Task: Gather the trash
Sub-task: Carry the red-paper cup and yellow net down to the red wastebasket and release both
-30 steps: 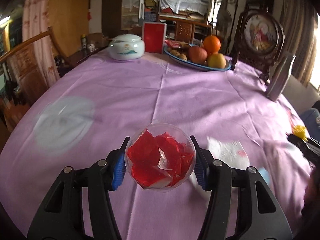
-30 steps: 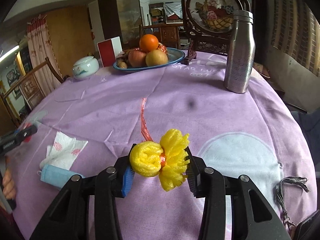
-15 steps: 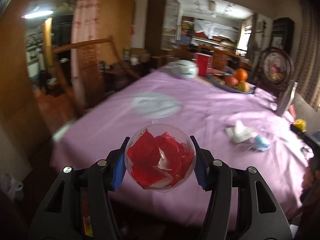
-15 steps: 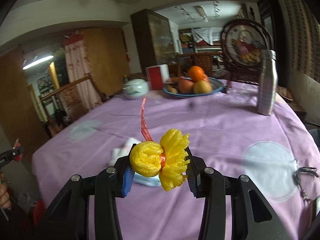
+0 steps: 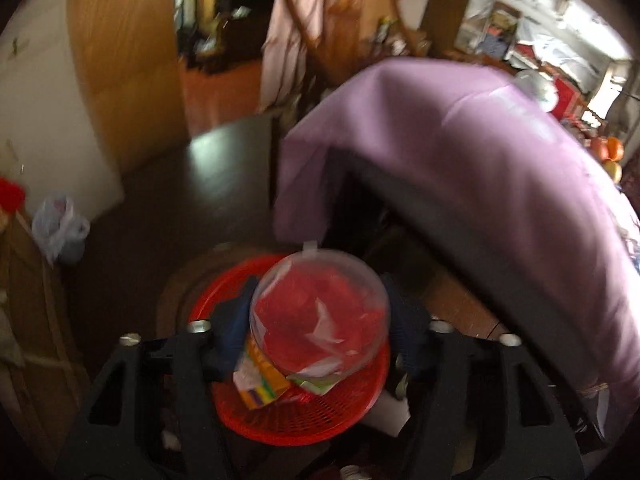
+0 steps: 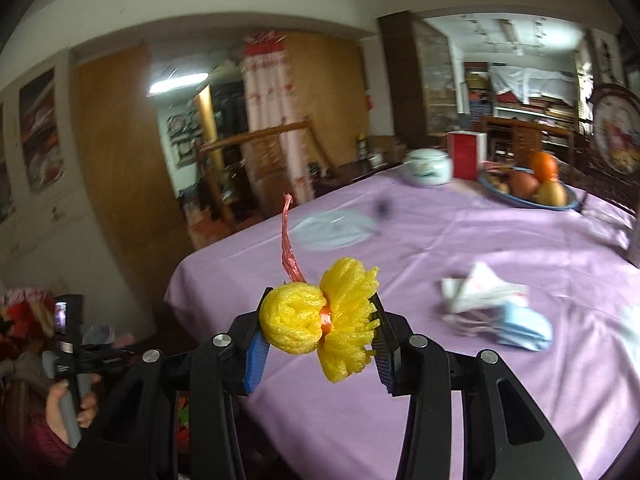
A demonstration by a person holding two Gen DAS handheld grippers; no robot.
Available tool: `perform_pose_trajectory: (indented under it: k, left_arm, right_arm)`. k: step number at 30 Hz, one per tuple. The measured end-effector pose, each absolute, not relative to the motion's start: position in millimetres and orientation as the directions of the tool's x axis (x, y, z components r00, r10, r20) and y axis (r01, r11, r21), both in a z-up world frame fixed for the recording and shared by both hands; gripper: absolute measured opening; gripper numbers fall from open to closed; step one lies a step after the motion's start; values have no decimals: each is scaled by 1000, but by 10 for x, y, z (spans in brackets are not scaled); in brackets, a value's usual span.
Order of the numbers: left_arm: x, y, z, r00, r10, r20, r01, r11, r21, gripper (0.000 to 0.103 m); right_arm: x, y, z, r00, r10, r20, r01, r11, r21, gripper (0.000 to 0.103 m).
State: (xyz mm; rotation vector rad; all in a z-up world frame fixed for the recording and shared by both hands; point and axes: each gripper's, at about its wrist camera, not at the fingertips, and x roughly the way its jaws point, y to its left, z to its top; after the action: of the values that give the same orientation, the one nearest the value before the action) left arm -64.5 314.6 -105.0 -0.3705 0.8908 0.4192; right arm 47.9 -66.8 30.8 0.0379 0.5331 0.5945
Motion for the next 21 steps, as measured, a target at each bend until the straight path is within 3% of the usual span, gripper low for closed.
perform_pose_trajectory:
  k: [2,5,21]
  left_arm:
    - [-677,3238,-1169,542,191,-818,-515,845,-144,84]
    - [-719,3375,-1282,529,178,-830,-530,833,-159,88]
    - [-1274,4067,-1277,467,352,-811,-716,689,-113,93]
  right_arm:
    - [478,-457,275,669,558,-491,-551,816,177,44]
    - [421,-107,214,630,574,-522,-591,791,157,44]
    - [-55,1645,-251,335,674,-659,-808,565,167,44]
